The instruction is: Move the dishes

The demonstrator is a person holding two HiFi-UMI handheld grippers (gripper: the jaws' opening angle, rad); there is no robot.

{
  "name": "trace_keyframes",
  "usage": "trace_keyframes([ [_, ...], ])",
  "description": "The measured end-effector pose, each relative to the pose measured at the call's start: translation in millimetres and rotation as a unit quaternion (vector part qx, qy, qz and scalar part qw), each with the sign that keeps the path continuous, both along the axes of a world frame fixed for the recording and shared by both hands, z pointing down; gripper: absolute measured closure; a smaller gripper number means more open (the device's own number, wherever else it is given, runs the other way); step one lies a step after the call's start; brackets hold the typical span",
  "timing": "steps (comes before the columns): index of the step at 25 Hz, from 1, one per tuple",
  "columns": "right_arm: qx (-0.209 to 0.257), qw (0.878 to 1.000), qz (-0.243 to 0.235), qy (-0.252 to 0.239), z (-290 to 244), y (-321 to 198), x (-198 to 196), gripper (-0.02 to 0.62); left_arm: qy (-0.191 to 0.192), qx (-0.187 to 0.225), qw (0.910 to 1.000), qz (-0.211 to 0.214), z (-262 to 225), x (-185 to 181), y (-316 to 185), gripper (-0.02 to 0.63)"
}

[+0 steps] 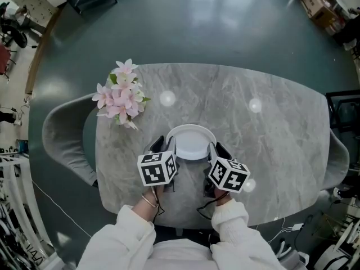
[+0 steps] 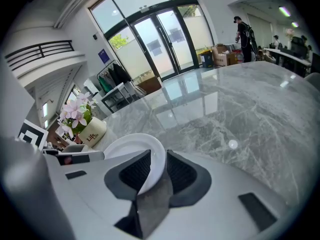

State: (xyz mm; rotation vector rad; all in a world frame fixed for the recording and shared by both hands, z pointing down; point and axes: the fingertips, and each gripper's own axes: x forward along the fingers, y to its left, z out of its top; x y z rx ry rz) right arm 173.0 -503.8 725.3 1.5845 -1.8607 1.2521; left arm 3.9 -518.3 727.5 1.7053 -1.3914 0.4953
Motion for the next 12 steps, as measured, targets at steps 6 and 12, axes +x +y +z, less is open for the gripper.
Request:
trace_keyframes([
  [6,0.016,1.000,0.004,0.011,-13,2,3,0.433,0.004,0.011,0.9999,0.000,-15,-9,8,0.477],
  [12,0.041,0.999,-0.003,0.015,-52,21,-6,0.433,0.014,0.032,0.9994,0.000,-48,-16,27,0.477],
])
